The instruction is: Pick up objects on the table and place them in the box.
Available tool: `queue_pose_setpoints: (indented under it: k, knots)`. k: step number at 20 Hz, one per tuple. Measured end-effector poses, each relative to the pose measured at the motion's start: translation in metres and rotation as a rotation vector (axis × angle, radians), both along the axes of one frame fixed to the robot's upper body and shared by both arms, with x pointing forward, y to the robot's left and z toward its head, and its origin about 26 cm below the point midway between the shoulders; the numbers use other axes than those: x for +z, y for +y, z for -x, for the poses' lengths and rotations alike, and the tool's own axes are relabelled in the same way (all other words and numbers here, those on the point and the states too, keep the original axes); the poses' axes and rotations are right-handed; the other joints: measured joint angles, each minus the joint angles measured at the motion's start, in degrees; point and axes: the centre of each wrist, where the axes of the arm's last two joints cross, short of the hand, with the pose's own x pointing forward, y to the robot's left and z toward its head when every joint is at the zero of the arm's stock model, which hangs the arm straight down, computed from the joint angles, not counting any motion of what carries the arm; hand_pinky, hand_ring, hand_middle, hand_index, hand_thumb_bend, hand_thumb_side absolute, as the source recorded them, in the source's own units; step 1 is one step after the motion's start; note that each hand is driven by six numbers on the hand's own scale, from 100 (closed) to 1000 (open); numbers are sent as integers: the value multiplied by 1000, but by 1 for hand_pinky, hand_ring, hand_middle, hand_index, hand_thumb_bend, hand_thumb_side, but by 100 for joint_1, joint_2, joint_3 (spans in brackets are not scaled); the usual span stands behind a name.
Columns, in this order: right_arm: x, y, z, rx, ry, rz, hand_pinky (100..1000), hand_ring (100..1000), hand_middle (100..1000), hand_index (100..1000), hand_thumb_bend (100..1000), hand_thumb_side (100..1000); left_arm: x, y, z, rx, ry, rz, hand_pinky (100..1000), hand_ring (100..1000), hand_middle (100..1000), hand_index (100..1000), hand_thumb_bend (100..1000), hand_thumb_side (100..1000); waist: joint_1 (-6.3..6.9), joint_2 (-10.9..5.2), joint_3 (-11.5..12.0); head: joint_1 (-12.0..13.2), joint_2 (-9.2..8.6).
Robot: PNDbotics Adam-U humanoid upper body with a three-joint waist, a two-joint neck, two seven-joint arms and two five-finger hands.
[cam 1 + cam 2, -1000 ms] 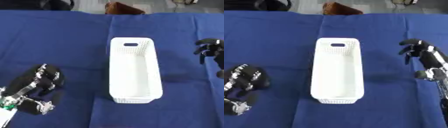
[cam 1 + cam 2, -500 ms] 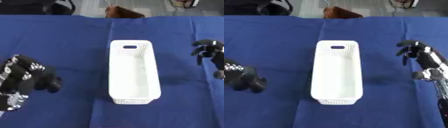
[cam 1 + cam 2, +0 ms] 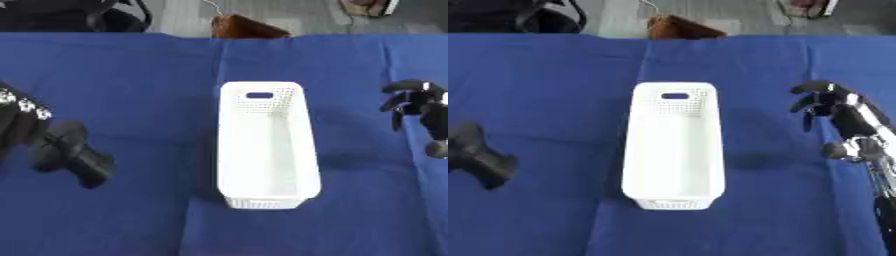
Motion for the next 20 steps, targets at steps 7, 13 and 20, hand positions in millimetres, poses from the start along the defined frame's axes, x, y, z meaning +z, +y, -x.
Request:
queue_pose_setpoints:
  k: [7,13,20]
  knots:
    - [0,0,0,0,0,0,350,629,747,813,1000,541,6,-2,-3,-35,26,5,100,100,100,100,100,580,-8,0,-14,0,0]
    - [0,0,0,0,-2,0,350,629,747,813,1000,541,14,-7,-7,-88,68,22,100,100,100,100,100,565,-8,4,-71,0,0]
    - [4,5,-3,11,-14,2,350,629,747,812,1000,541,37,-24,-18,-248,164,63,100,100,100,100,100,579,40,79,-344,41,-61]
